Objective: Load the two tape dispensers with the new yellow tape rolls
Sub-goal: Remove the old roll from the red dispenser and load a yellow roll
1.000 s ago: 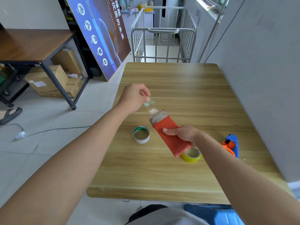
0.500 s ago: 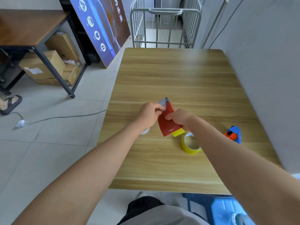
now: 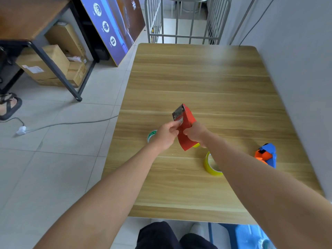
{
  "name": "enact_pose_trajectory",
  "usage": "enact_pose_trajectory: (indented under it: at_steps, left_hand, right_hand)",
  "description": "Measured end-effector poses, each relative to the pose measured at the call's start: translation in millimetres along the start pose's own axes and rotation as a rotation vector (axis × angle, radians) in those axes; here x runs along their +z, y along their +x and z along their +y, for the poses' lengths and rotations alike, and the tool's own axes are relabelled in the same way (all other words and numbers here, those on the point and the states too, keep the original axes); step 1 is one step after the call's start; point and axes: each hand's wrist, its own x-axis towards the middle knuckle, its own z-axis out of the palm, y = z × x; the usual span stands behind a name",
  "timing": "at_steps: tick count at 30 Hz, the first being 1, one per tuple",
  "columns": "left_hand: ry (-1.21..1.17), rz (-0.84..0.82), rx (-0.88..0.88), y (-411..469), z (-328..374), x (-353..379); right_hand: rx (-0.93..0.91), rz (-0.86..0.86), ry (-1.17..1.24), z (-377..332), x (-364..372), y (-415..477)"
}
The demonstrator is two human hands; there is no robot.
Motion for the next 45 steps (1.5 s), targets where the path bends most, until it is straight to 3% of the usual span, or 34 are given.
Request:
enact_pose_trajectory:
  at_steps: [5, 9, 20, 30, 45]
  left_hand:
    - [-0.127, 0.083, -0.095, 15, -16, 4]
    - [-0.183, 0.119, -0.179, 28, -28, 5]
    - [-0.279, 0.099, -0.248, 48, -35, 17]
    - [-0.85, 0.156, -0.337, 55, -27, 14]
    - [-0.606, 0.046, -0.501, 72, -15, 8]
  right_hand:
    - [-0.006, -0.031, -0.272, 3, 10, 18]
    - [-0.016, 0.063, -0.465, 10, 23, 36]
    - [-0.109, 0.179, -0.526, 15, 40, 75]
    - [-0.127, 0.211, -0.567, 7, 42, 86]
    - [-0.173, 0.203, -0.63, 10, 41, 88]
